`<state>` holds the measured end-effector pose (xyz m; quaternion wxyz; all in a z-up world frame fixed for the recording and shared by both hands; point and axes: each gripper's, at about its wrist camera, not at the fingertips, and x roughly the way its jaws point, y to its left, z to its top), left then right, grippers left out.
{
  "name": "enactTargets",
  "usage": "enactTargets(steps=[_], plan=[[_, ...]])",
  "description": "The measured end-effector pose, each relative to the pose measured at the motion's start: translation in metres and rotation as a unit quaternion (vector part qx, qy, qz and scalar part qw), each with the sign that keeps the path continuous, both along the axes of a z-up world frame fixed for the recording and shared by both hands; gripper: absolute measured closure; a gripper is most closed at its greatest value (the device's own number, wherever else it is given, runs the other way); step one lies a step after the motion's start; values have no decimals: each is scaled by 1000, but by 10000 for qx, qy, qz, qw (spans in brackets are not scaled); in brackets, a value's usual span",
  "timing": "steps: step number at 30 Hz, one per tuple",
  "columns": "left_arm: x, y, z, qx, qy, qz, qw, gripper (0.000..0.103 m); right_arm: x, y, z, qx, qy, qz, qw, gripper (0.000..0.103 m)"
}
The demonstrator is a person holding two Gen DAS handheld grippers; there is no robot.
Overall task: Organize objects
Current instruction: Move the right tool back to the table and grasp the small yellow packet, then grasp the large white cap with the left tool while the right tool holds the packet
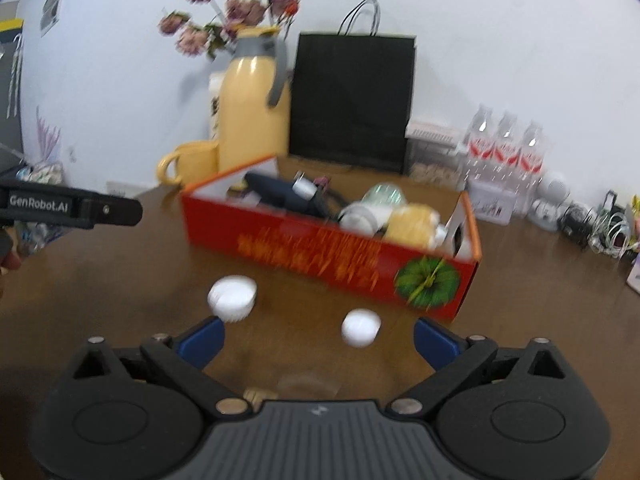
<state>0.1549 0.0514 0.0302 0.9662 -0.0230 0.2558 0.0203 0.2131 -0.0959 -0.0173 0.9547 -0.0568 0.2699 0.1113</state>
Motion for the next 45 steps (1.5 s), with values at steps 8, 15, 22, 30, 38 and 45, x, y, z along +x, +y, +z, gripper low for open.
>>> enactTargets(steps=[8,15,22,30,38,45], plan=[[-33,11,-20,-80,175,39,9998,0,-20,13,-28,28,482,241,9985,43],[-40,16,-30,-206,283,62,9994,0,-16,21,-38,94,655,312,9973,67],[-38,15,-32,-253,294,38,9992,0,-15,20,-38,161,610,383,9973,81],[-28,9,-31,-219,301,-5,9993,0,-17,16,-31,268,392,396,9981,81],[5,-20,-30,-128,306,-297,9990,0,-5,-5,-10,295,-65,111,9995,81],[39,-51,-40,27,490,-530,9974,0,19,-28,-2,287,-295,-188,9990,81]])
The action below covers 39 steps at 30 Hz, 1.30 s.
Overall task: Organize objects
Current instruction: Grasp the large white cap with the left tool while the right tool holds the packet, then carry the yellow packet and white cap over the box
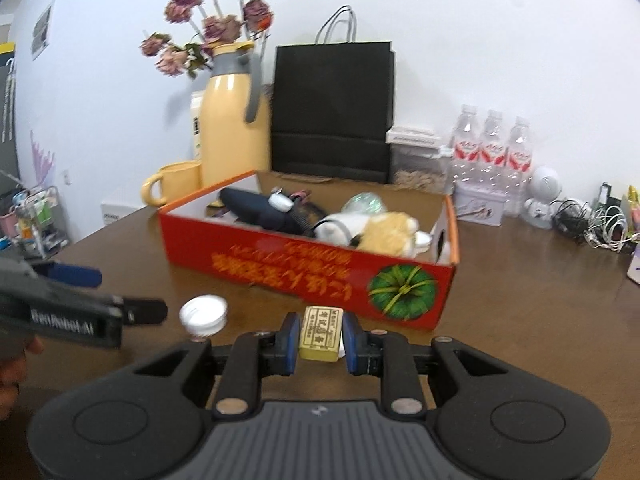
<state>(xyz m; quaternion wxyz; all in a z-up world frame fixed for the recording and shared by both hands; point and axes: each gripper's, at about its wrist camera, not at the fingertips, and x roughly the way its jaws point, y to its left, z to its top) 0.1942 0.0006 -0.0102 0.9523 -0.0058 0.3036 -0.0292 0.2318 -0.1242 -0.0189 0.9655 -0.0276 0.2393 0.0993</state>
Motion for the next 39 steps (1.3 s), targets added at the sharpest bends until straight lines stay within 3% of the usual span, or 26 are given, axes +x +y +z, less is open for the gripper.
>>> enactTargets(steps=[9,17,23,25,26,27,39], plan=[[30,-21,-14,79,126,-34,9999,0,32,-16,-4,72,-88,-169,9998,81],[37,-26,-22,116,184,4,9998,3,37,-19,-15,197,-50,-146,9997,81],[38,-28,-27,138,233,-78,9996,21,34,-17,-18,152,-73,-112,9998,81],[38,-28,-28,117,238,-141,9995,40,34,-16,-18,140,-91,-116,9998,81],[36,-29,-28,111,204,-154,9996,58,33,-16,-18,141,-91,-113,9998,82],[35,-29,-28,98,174,-170,9997,62,34,-16,-18,138,-88,-113,9998,82],[28,-28,-22,67,-68,-237,9997,62,31,-13,-20,35,-137,-82,9999,82]])
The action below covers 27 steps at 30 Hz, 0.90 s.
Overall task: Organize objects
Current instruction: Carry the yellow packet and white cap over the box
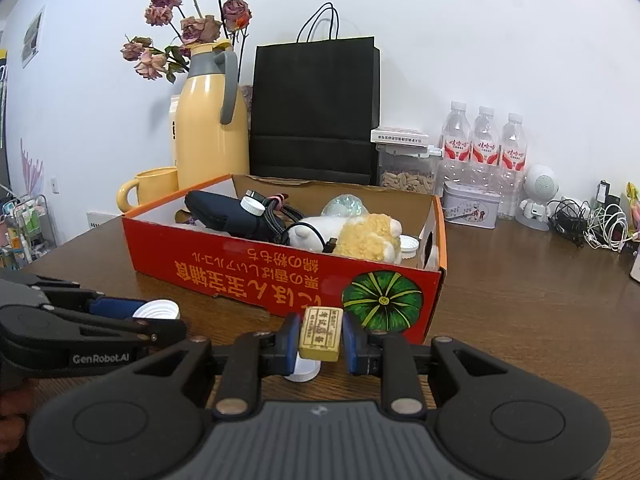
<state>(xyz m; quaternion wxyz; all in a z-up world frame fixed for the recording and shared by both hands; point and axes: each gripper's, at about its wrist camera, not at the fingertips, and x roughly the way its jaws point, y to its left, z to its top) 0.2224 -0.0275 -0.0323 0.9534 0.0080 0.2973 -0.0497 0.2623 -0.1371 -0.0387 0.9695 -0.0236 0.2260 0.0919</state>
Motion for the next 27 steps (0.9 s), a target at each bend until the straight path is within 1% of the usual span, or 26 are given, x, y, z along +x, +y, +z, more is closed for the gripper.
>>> enactTargets(steps=[4,8,11,16,21,27], plan=[[-1,1,4,-11,-65,34,10000,62,-1,0,1,8,-41,11,10000,82],[-1,2,16,-97,-191,10,9998,62,-2,-1,8,18,-162,12,9999,82],[3,2,32,-140,-364,-22,9992,62,-1,1,18,-2,-276,44,9996,82],[18,1,66,-141,-821,20,9965,62,6,6,43,-188,-615,79,9979,82],[37,-1,89,-232,-1133,89,9933,62,25,12,66,-294,-896,61,9955,82],[62,1,102,-354,-1290,228,9907,62,53,17,78,-232,-1043,3,9943,81]])
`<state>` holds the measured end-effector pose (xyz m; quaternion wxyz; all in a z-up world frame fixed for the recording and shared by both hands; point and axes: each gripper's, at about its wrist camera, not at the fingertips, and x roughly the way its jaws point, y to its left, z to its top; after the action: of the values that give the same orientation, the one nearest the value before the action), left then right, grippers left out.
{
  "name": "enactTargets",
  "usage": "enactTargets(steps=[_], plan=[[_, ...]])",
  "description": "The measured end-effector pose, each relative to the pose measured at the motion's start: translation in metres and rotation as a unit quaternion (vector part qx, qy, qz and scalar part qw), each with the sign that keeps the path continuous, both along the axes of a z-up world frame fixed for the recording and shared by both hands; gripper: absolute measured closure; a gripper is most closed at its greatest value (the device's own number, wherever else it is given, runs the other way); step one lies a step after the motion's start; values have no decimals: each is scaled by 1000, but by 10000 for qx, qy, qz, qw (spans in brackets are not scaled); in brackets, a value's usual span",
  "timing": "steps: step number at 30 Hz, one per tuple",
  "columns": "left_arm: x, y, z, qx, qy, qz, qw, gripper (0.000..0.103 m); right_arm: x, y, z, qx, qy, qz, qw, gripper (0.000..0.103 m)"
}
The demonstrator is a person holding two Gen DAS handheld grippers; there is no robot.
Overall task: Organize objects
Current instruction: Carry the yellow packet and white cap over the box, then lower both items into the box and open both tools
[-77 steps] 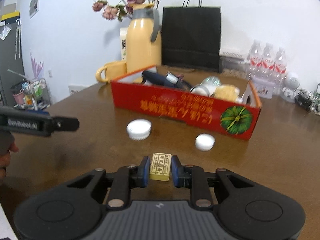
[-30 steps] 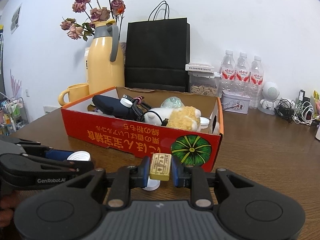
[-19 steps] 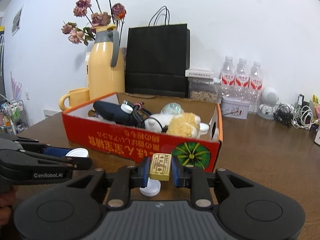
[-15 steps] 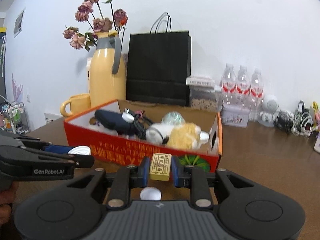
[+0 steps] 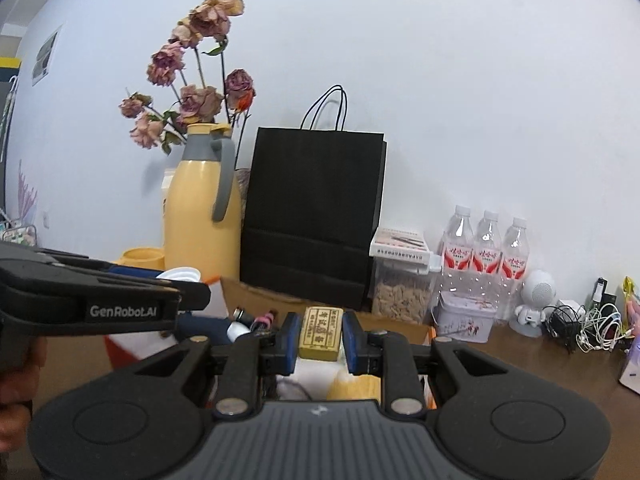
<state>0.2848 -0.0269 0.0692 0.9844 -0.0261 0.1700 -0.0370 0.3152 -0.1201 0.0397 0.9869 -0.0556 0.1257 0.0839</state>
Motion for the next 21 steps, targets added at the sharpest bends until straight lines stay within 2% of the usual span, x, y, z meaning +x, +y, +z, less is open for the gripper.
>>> enactTargets(steps=[10,16,21], plan=[[54,-1,-13,-114,78,127,9998,62,67,0,-12,47,214,-105,9997,81],[86,0,-26,-95,307,148,9994,62,107,-12,-28,179,472,-200,9985,81],[104,2,-39,-9,541,146,9984,62,125,-13,-41,153,725,-178,9971,81]])
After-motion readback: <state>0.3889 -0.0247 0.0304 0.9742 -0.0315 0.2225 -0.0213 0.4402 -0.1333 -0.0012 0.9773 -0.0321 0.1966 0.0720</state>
